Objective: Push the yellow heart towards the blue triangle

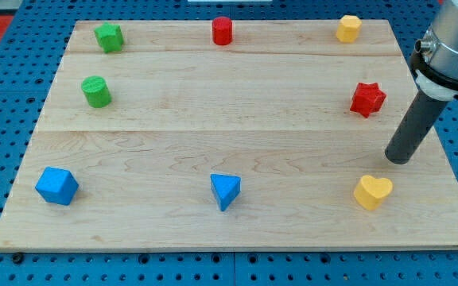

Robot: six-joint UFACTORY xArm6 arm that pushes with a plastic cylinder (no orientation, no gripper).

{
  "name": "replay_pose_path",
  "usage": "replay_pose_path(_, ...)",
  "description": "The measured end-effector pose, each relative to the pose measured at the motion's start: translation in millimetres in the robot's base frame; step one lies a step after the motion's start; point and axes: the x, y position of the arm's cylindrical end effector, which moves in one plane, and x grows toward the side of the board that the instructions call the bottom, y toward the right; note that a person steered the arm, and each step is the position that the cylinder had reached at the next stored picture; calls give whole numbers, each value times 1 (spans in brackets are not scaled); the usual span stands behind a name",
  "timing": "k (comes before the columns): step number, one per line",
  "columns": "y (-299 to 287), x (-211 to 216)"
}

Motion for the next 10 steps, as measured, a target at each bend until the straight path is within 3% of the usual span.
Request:
replay_pose_path(2,-44,50)
replay_pose_path(4,9,72)
replay_pose_path(6,-97,80)
replay_pose_path(9,-185,69)
replay_pose_path(10,-181,93)
